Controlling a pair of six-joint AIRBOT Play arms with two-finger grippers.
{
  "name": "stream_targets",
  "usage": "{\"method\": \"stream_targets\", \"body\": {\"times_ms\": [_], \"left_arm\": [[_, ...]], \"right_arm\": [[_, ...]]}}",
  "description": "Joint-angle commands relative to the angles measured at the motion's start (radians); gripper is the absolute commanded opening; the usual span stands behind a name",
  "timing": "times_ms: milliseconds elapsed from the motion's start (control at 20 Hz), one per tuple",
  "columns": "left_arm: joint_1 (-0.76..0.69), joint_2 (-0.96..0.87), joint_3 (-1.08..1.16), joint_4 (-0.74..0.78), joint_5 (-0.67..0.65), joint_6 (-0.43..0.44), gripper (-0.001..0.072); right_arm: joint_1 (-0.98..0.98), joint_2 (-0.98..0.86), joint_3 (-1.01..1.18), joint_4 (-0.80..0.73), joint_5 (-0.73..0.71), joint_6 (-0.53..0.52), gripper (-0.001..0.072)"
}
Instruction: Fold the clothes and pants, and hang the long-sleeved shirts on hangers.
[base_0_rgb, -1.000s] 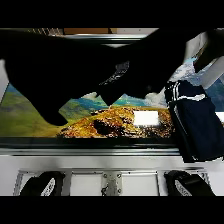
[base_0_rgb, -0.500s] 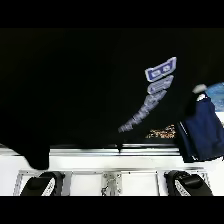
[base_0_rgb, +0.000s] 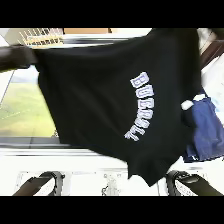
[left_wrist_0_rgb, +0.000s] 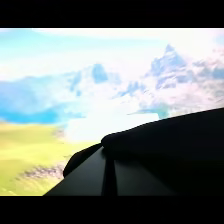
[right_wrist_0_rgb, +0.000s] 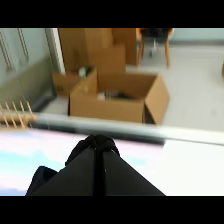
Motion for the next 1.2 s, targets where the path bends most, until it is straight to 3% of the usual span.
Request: {"method": "stream_targets", "body": {"times_ms": [0,50,100,150,200,350,450,550,700,900,1150], "left_arm": [[0.0,-0.261,-0.02,-0.006,0.204,0.045,0.0004],[0.0,-0.343,0.026,-0.007,0.216,0.045,0.0011],[0.004,-0.41,0.08,-0.007,0.205,0.043,0.0271],[0.017,-0.47,0.143,-0.008,0.185,0.016,0.0633],[0.034,-0.515,0.205,-0.008,0.15,-0.024,0.0674],[0.107,-0.551,0.299,-0.005,0.002,-0.06,0.0676],[0.176,-0.504,0.249,-0.003,-0.077,-0.059,0.0676],[0.248,-0.411,0.079,-0.003,-0.085,-0.06,0.0676],[0.35,-0.244,-0.298,-0.005,-0.081,-0.059,0.0676],[0.471,-0.075,-0.76,-0.013,-0.047,-0.056,0.0676],[0.541,0.009,-1.04,-0.148,0.081,-0.031,0.0676]], "right_arm": [[-0.002,-0.263,0.001,-0.022,-0.079,0.0,0.0018],[-0.007,-0.311,0.003,-0.014,-0.114,0.0,0.0035],[-0.01,-0.351,0.012,-0.014,-0.132,0.0,0.0192],[-0.017,-0.375,0.026,-0.014,-0.13,0.0,0.0423],[-0.03,-0.381,0.033,-0.014,-0.131,0.0,0.0569],[-0.087,-0.314,0.034,-0.014,-0.053,0.0,0.0587],[-0.134,-0.236,0.031,-0.015,0.111,-0.001,0.0581],[-0.169,-0.148,-0.029,-0.029,0.276,-0.002,0.0581],[-0.183,0.013,-0.246,-0.033,0.403,0.0,0.0581],[-0.179,0.212,-0.558,0.053,0.438,0.0,0.0581],[-0.179,0.317,-0.715,0.108,0.438,0.001,0.0581]]}}
